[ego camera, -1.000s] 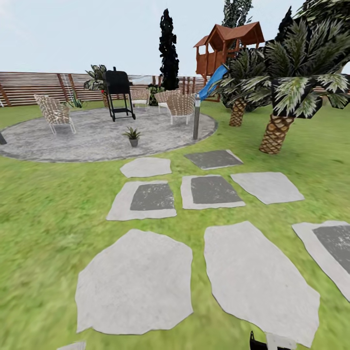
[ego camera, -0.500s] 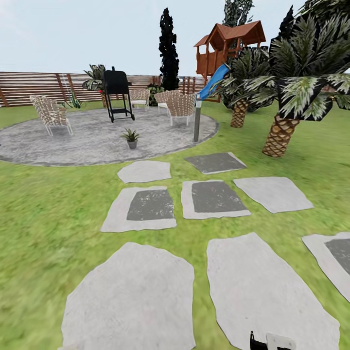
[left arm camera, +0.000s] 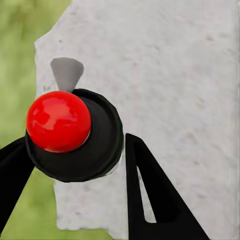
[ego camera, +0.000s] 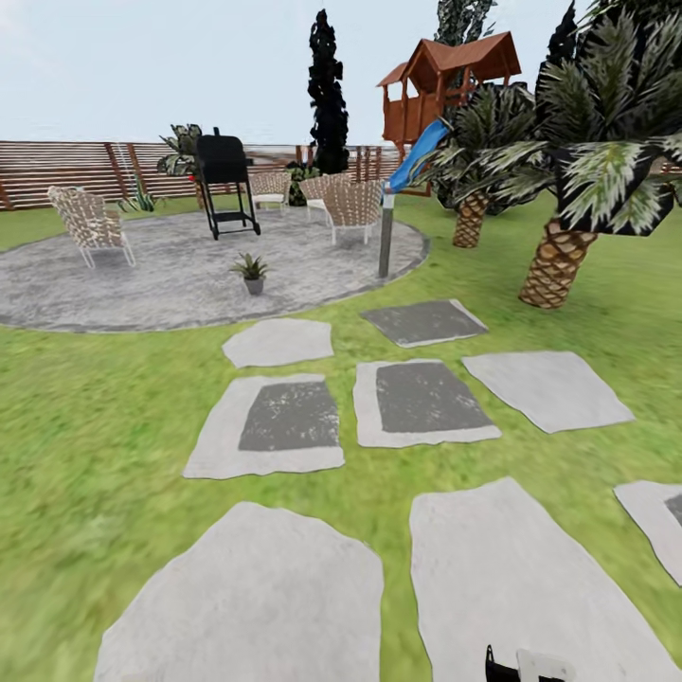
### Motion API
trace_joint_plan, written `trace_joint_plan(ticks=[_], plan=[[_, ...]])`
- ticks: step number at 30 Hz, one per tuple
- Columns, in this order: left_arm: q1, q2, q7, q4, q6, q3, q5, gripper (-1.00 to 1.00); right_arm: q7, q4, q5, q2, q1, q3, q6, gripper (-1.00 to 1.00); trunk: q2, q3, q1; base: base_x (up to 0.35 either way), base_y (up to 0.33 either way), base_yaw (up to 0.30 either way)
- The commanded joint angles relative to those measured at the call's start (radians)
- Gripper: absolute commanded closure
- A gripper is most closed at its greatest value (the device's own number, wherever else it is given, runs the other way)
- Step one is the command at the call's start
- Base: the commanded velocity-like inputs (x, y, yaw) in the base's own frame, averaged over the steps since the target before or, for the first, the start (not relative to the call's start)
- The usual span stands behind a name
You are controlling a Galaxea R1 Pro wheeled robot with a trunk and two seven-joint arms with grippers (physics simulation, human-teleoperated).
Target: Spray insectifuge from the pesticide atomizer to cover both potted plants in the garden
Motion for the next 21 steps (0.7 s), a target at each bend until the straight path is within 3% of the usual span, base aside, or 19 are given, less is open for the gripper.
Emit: trace_joint_plan(ticks=[1,12,21], plan=[[-0.001,0.000,0.005,0.002,-0.004,0.005,-0.010,1.00,-0.006,0.001,0.011,0.000,-0.001,-0.005,-0.002,-1.00,0.000,-0.001,0.000,0.342,0.000,0.000],[-0.001,0.000,0.005,0.002,-0.004,0.005,-0.010,1.00,-0.006,0.001,0.011,0.002,-0.001,-0.005,-0.002,-1.00,0.000,-0.001,0.000,0.342,0.000,0.173],[-0.001,0.000,0.005,0.002,-0.004,0.005,-0.010,1.00,-0.006,0.001,0.010,0.002,-0.001,-0.005,-0.002,-1.00,0.000,-0.001,0.000,0.342,0.000,0.021]])
